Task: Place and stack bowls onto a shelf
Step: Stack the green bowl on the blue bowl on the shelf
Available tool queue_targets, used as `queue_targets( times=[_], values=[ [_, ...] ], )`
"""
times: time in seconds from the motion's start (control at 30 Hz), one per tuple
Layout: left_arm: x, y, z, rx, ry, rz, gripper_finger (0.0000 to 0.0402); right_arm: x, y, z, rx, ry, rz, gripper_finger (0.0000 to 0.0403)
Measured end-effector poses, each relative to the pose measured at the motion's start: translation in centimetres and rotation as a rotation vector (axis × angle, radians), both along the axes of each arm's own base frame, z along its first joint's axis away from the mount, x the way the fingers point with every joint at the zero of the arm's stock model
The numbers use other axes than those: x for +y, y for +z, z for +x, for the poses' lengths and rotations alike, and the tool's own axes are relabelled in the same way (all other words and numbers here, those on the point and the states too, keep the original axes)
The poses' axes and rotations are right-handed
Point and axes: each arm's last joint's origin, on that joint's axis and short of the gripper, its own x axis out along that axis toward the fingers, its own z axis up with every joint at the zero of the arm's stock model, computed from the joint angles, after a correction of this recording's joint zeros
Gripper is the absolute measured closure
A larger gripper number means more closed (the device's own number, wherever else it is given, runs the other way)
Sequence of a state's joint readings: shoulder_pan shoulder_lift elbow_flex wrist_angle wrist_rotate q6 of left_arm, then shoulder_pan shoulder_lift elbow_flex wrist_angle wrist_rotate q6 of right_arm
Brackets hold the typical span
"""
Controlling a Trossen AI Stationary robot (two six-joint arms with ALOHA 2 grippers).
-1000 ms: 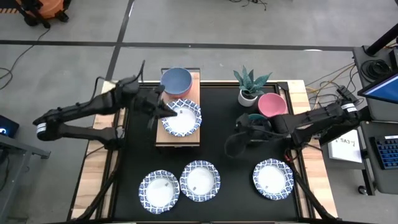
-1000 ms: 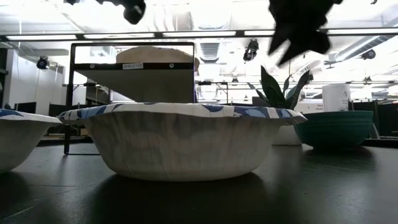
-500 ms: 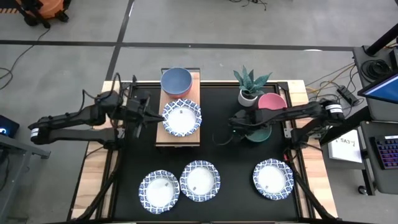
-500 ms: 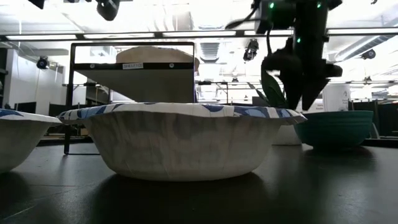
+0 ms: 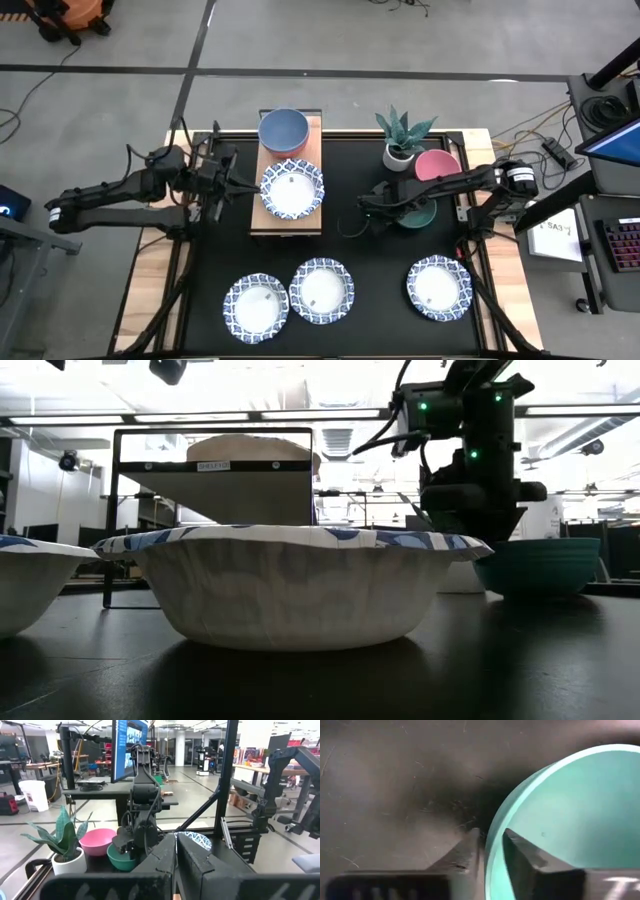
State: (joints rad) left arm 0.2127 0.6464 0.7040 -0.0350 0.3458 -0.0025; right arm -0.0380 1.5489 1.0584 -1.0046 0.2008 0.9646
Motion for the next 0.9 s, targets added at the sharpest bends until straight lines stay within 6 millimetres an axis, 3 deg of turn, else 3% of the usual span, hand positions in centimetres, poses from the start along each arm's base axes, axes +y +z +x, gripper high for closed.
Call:
queue_targets(
  times=[0.13,0.37,0.63,0.77,0.9],
  values=[
    [0.1,-0.2,0.3,0.012,0.0,-0.002,0.0402,0.2,0.3,0.0,-0.016,0.013,0.002,0.0385],
    [0.1,-0.2,0.2,0.009,0.001,0.017,0.0402,1.3,2.8,-0.1,-0.108,0.053,0.045,0.0392],
    [-0.1,0.1,-0.3,-0.017,0.002,0.059,0.0402,3.9,10.8,1.6,-0.339,0.279,0.029,0.0394],
    [-0.1,0.2,-0.4,-0.024,0.004,0.085,0.0402,4.9,15.6,2.5,-0.468,0.462,-0.092,0.0394],
    [-0.1,0.2,-0.5,-0.03,0.008,0.12,0.0402,4.6,19.4,3.3,-0.541,0.629,-0.275,0.0394]
  ],
)
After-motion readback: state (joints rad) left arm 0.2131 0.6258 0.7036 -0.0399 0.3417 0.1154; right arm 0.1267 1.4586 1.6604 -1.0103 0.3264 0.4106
